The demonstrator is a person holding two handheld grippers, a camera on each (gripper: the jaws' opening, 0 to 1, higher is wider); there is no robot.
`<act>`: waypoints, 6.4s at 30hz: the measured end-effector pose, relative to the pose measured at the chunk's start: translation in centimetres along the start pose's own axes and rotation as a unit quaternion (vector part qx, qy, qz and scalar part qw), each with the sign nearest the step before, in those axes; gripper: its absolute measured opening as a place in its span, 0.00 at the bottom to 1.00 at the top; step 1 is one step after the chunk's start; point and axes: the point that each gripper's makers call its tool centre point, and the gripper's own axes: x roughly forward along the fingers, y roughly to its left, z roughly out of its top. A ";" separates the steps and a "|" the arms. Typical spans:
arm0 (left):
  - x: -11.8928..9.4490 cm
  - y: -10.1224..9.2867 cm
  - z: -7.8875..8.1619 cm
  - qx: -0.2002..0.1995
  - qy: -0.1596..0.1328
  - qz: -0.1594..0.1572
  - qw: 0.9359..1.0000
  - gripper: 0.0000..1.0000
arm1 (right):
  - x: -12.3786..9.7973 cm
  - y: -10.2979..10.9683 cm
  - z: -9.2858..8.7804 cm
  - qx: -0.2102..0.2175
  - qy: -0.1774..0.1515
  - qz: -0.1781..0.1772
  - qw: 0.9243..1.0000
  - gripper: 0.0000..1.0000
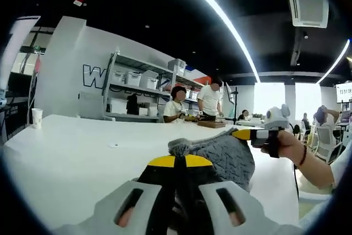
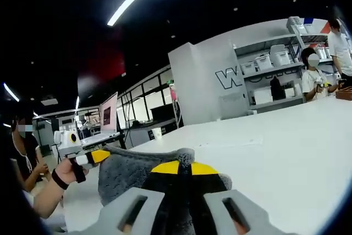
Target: Open the folded towel by lifting each exposed corner and separating the folded layers until the towel lies flat within the target outline without major curled edges
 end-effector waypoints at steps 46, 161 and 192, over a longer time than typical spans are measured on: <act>-3.9 -3.7 -0.3 0.047 -0.014 -0.037 0.998 0.02 | -4.5 3.0 -1.1 -0.030 -0.015 0.028 0.999 0.00; -11.0 -10.7 -5.9 0.040 0.034 -0.151 0.987 0.16 | -12.4 7.8 -7.4 -0.080 0.022 0.113 0.990 0.00; -11.4 -10.6 -6.4 0.035 0.052 -0.158 0.985 0.24 | -12.6 8.8 -7.0 -0.072 0.012 0.142 0.987 0.15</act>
